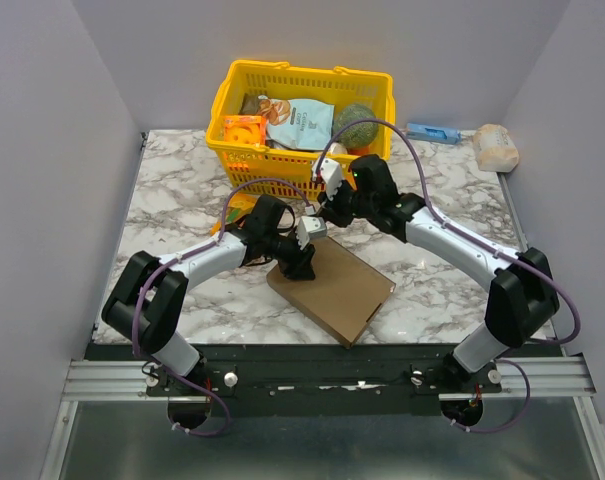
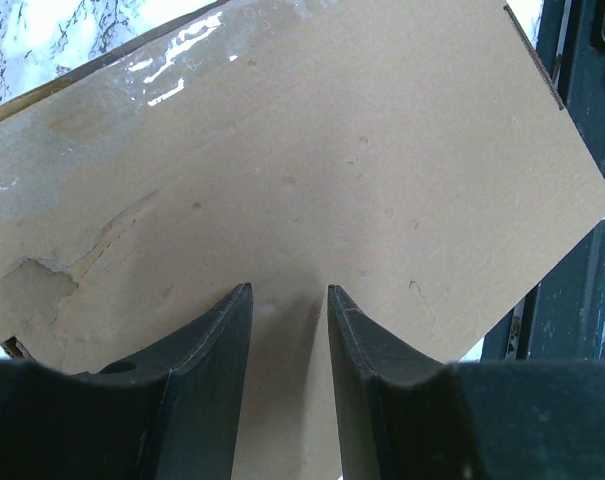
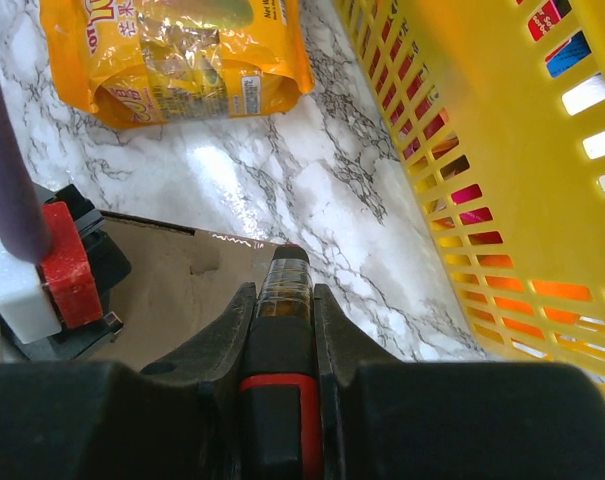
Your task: Unpack the express box
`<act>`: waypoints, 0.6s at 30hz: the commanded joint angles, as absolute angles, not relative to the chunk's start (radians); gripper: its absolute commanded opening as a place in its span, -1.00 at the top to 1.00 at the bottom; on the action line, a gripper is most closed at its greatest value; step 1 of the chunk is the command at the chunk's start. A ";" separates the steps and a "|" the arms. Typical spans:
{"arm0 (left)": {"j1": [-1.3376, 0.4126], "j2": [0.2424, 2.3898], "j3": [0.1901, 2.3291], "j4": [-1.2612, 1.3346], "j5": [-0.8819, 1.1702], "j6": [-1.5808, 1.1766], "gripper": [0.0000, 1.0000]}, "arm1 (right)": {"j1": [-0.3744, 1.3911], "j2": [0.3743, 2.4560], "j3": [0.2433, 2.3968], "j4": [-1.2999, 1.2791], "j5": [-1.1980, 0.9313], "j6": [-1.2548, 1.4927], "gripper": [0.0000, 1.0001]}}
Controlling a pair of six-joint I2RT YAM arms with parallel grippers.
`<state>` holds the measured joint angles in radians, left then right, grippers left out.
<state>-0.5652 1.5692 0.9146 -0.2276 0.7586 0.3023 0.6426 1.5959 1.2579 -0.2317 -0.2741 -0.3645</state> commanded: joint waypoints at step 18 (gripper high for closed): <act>-0.563 1.597 0.916 -0.288 0.680 0.290 0.09 | 0.652 1.543 1.236 -0.273 -0.290 -0.420 0.99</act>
